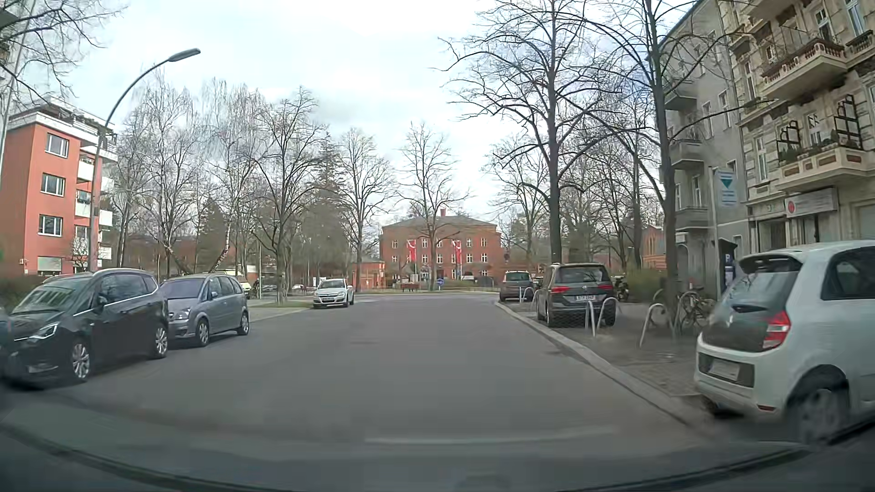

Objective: Follow the waypoints while adhering to traffic rules and regulations

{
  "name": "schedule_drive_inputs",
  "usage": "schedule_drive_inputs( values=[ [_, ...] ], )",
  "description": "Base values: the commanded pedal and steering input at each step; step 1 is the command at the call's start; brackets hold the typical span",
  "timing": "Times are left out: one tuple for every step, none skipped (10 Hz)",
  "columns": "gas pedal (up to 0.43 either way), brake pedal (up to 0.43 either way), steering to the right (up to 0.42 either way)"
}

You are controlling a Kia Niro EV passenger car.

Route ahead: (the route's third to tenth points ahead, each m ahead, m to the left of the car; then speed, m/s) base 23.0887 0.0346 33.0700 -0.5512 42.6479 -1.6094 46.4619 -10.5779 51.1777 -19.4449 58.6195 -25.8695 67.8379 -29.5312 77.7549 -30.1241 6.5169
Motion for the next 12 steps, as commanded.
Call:
schedule_drive_inputs(
  values=[
    [0.000, 0.000, -0.006],
    [0.000, 0.000, -0.006],
    [0.000, 0.000, -0.006],
    [0.000, 0.000, -0.006],
    [0.000, 0.000, -0.005],
    [0.000, 0.000, -0.003],
    [0.000, 0.000, -0.002],
    [0.000, 0.000, -0.002],
    [0.000, 0.000, -0.001],
    [0.000, 0.000, 0.000],
    [0.000, 0.000, 0.000],
    [0.000, 0.000, 0.000]
  ],
)
